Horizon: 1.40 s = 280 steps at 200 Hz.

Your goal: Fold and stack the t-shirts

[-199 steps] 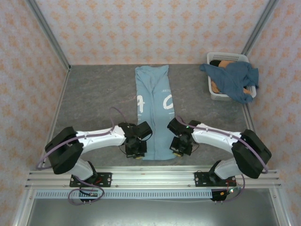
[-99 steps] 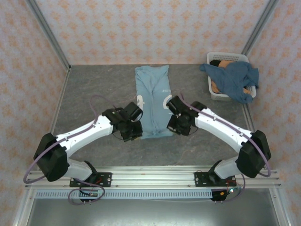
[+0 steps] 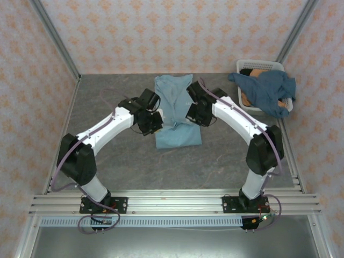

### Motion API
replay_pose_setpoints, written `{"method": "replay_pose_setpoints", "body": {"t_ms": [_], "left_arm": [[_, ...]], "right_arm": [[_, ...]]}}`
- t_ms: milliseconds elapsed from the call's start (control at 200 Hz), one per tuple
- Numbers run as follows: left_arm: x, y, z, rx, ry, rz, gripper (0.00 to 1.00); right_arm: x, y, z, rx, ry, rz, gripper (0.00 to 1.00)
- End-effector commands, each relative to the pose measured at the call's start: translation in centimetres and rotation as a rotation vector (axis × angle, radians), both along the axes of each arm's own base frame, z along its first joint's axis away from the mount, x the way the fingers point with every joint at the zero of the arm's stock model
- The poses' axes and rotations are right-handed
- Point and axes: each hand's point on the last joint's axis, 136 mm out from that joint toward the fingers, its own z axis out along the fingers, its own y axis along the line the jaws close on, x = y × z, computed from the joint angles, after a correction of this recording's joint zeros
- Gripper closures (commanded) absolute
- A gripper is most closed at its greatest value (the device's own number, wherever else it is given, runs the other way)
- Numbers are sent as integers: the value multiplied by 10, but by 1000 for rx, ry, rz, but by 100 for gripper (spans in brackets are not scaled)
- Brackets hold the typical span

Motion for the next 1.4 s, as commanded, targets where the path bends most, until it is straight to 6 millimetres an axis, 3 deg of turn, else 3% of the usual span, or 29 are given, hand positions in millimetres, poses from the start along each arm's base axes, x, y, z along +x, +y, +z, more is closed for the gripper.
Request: {"method": "replay_pose_setpoints", "body": {"t_ms": [0,200,225,365,661,681,796,891,991,1061,1186,1271,1396], "left_arm": [[22,7,0,36,-18,-21,100],[69,7,-10,45,-26,-27,100],[74,7,-19,54,-9,-29,100],[101,8,-30,55,-8,-19,100],[139,17,-57,57,29,13,100],[141,18,-58,58,30,17,100],[151,26,-55,81,22,31,60],[156,34,-34,115,-33,40,51],[148,43,-8,123,-101,74,49],[132,42,-5,83,-106,96,50],[91,37,-17,19,-67,121,55],[61,31,-39,-61,-2,165,56],[23,18,-63,-131,82,212,49]], "right_arm": [[22,-8,2,-51,-19,14,100],[65,-11,-17,-30,-3,-21,100],[70,-12,-19,-27,1,-26,100],[93,-11,-36,4,20,-45,100],[130,1,-76,81,72,-45,100],[132,0,-76,83,68,-44,96],[145,-6,-75,61,53,-47,65],[153,-14,-59,39,17,-51,55],[154,-21,-34,19,-46,-48,51],[147,-24,-22,23,-65,-51,50],[119,-29,-24,43,-67,-53,51],[91,-31,-28,57,-65,-39,51],[42,-35,-49,119,0,-53,49]]}}
